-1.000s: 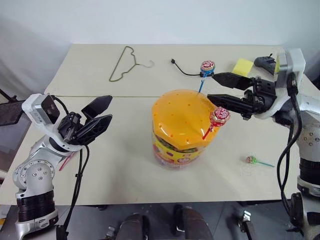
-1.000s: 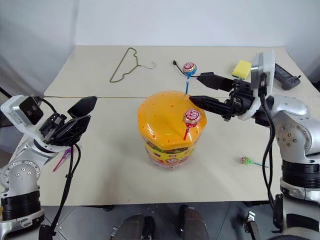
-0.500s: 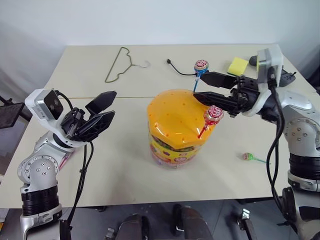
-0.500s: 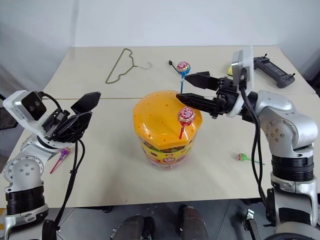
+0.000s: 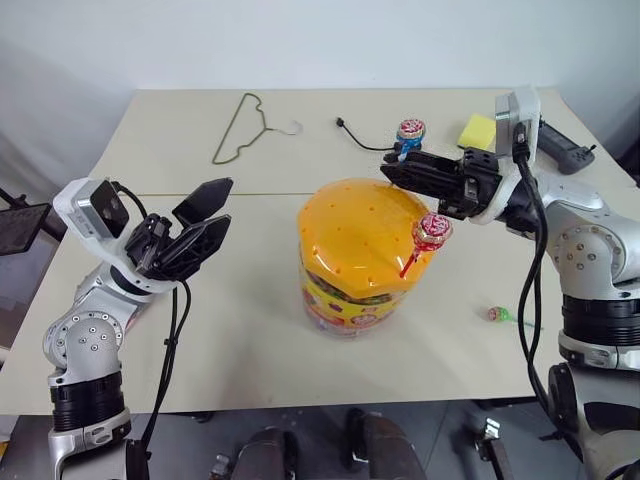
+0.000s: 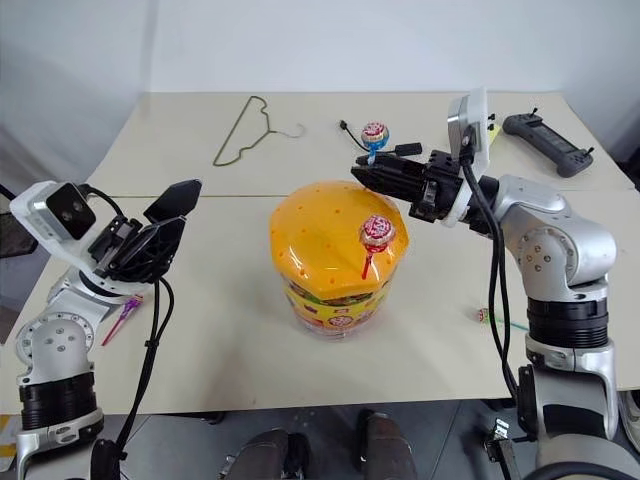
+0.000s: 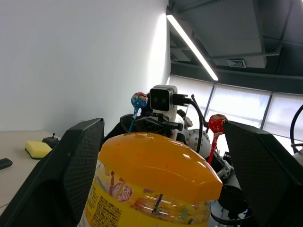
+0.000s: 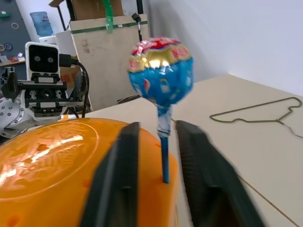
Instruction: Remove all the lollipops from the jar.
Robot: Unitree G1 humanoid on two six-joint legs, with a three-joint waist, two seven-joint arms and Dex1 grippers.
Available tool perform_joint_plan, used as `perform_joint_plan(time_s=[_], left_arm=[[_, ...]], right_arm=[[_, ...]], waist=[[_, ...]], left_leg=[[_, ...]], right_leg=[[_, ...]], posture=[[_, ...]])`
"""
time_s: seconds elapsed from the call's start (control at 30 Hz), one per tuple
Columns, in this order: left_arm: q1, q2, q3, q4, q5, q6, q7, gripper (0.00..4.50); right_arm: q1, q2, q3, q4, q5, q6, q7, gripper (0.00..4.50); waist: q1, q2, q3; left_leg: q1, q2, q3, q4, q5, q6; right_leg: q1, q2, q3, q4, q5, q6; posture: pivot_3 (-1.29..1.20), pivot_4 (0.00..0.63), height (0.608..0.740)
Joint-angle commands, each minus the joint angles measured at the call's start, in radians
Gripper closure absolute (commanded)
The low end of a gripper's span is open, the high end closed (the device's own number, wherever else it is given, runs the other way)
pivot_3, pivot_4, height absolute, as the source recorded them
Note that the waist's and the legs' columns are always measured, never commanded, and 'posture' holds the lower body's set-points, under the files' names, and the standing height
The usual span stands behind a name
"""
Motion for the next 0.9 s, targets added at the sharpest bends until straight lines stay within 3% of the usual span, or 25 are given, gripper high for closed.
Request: perform_joint_plan(time_s=[0.03,0.17,0.3,0.4,0.53,0.83,0.9], left_arm=[[-0.023,0.000,0.023,-0.018,-0.037,-0.013,-0.003,0.26],[-0.025,0.035,0.006,-0.014,-0.019,0.000,-0.050,0.26],[-0.029,0.098,-0.023,-0.010,0.035,-0.007,-0.126,0.26],[-0.024,0.146,-0.058,-0.014,0.089,-0.027,-0.195,0.26],[0.001,0.207,-0.145,-0.039,0.214,-0.102,-0.319,0.26],[-0.013,0.181,-0.155,-0.043,0.201,-0.107,-0.314,0.26],[-0.020,0.179,-0.151,-0.044,0.191,-0.100,-0.309,0.26]], right_arm=[[-0.034,0.009,-0.059,-0.013,0.039,-0.042,0.038,4.49],[-0.063,-0.001,-0.186,0.013,0.152,-0.018,0.038,4.49],[-0.042,-0.186,-0.241,0.099,0.084,0.007,0.066,4.49],[0.069,-0.396,-0.192,0.187,-0.072,-0.011,0.122,4.49],[0.411,-0.620,-0.146,0.271,-0.318,-0.183,0.217,4.49],[0.667,-0.555,-0.099,0.398,-0.570,-0.509,0.108,4.49],[0.698,-0.538,-0.116,0.418,-0.550,-0.534,0.154,4.01]], waist=[[0.001,0.000,0.000],[0.002,0.000,0.000],[0.010,0.000,0.000],[0.016,0.000,0.000],[0.018,0.000,0.000],[-0.011,0.002,0.001],[-0.011,0.003,0.001]], left_leg=[[0.000,0.000,0.000,0.000,0.000,0.000],[-0.001,0.000,0.000,0.000,0.000,0.000],[-0.001,0.000,-0.001,0.000,0.000,0.000],[-0.002,-0.001,-0.002,0.000,-0.001,0.002],[-0.004,-0.001,0.000,-0.001,-0.003,0.003],[0.004,0.001,0.010,-0.001,-0.003,-0.004],[0.004,0.001,0.010,-0.001,-0.004,-0.005]], right_leg=[[0.000,0.000,0.000,0.000,0.000,0.000],[0.000,0.000,-0.001,-0.001,0.000,0.000],[0.000,0.000,-0.001,-0.001,0.000,0.000],[0.000,0.000,-0.002,-0.004,0.000,0.000],[0.000,0.000,-0.003,-0.009,0.000,0.001],[0.000,0.001,0.003,-0.008,0.002,0.001],[0.000,0.001,0.005,-0.008,0.002,0.000]], posture=[[0.00,0.150,0.740],[0.00,0.150,0.740],[0.00,0.150,0.740],[0.00,0.150,0.740],[0.00,0.150,0.740],[0.00,0.150,0.740],[0.00,0.150,0.740]])
